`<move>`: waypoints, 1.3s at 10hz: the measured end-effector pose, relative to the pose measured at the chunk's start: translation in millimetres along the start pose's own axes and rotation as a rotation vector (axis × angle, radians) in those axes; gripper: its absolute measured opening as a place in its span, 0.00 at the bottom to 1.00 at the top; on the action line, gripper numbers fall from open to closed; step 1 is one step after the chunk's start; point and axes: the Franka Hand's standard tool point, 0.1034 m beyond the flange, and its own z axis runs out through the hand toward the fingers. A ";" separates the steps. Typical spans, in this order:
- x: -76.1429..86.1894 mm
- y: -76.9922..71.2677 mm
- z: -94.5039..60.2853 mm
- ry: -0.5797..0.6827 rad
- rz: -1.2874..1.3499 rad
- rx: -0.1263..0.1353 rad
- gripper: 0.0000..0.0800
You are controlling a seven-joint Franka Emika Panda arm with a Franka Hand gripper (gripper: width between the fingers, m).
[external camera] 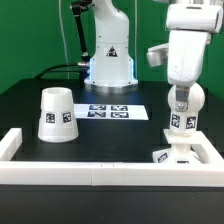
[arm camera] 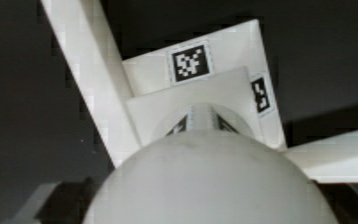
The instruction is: Assemble lamp
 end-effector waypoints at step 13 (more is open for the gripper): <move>2.5 -7.0 0.8 -0.015 1.037 0.038 0.72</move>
Offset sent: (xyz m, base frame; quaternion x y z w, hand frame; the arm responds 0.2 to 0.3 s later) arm 0.0019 0.0039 0.0024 0.0129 -0.0303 0.2331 0.9719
